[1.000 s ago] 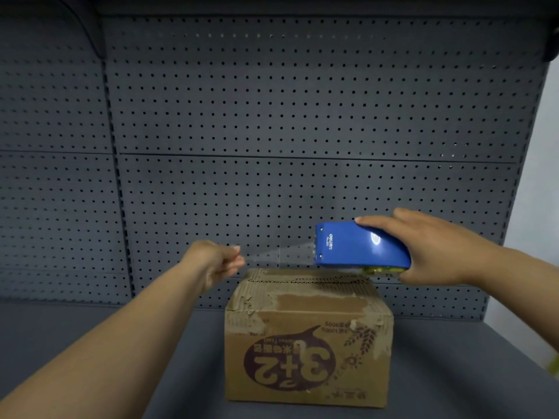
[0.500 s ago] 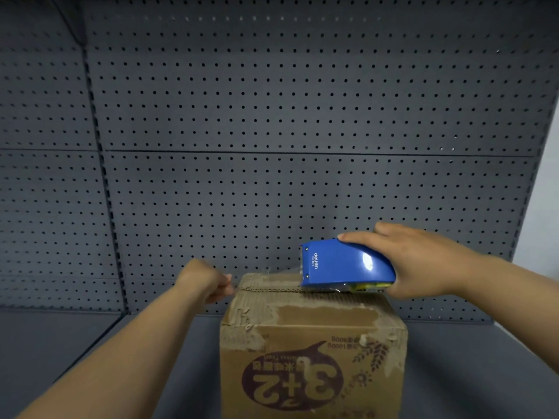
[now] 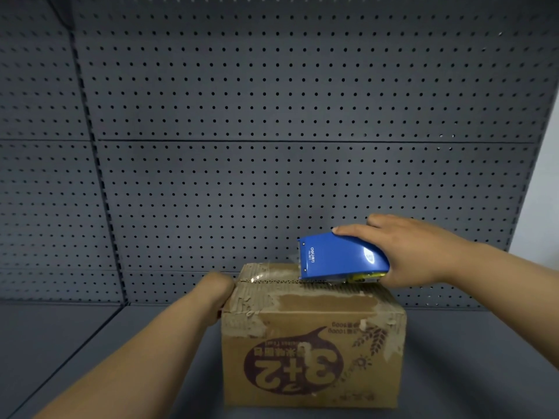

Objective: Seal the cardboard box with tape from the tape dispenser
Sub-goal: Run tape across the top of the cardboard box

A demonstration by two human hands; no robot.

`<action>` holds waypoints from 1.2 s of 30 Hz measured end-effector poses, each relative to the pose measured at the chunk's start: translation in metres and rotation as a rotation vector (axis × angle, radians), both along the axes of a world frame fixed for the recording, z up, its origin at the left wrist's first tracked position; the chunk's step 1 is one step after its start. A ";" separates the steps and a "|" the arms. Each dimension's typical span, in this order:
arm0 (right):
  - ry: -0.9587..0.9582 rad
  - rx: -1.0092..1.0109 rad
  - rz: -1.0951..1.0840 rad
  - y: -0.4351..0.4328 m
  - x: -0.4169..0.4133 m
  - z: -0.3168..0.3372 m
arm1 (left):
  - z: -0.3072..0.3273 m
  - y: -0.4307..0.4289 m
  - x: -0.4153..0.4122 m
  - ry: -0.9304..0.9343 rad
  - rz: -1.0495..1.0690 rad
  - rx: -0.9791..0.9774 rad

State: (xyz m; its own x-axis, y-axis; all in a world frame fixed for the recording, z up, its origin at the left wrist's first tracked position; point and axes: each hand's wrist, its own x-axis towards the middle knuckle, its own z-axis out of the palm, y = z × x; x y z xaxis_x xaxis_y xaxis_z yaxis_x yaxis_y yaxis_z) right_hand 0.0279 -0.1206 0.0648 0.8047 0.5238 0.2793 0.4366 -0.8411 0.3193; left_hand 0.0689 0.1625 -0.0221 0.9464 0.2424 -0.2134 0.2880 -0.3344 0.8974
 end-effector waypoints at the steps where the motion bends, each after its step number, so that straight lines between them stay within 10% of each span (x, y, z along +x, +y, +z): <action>1: 0.001 0.005 0.003 0.000 0.000 0.000 | -0.003 0.002 0.000 0.038 -0.061 -0.018; 4: 0.026 0.027 0.011 0.001 0.000 0.003 | -0.005 0.006 -0.004 0.133 -0.145 -0.082; 8: 0.083 0.025 0.015 0.004 -0.002 0.008 | 0.021 -0.002 0.001 -0.131 -0.120 0.662; 13: 0.180 0.017 -0.021 0.002 0.005 0.016 | 0.021 -0.037 -0.001 -0.265 -0.495 0.815; 36: 0.487 0.172 -0.012 -0.095 0.014 0.007 | 0.007 -0.045 0.003 -0.017 -0.544 0.908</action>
